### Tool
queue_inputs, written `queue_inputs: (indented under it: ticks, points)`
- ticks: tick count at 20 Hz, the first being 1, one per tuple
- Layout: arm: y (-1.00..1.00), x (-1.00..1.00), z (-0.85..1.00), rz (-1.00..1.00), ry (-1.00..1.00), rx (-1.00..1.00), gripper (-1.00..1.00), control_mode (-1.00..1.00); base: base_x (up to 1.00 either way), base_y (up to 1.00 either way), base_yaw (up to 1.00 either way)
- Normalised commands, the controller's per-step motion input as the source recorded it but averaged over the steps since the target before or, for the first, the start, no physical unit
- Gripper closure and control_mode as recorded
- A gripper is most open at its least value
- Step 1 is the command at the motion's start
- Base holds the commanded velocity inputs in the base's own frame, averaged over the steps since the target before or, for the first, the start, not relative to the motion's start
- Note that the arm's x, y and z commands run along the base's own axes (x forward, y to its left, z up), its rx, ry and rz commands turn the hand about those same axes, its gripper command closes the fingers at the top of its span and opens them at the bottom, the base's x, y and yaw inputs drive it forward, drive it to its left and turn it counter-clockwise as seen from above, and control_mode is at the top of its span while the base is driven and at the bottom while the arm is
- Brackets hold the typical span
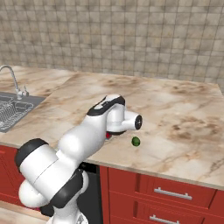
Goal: Place the liquor and beer on the top shelf of the fridge to keep them out of children's reach, and place the avocado on lower shelves for easy access.
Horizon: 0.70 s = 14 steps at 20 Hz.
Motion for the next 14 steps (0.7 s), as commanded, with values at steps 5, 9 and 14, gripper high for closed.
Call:
queue_inputs:
  ticks: [5,9,14]
  points:
    - [0.0,0.2,-0.13,0.0,0.0,0.0,-1.0,-1.0,0.0,0.0,0.0]
    - [0.0,0.18,-0.15,0.0,0.0,0.0,-1.0,-1.0,0.0,0.0,0.0]
    - [0.0,0.18,-0.14,0.0,0.0,0.0,-1.0,-1.0,0.0,0.0,0.0]
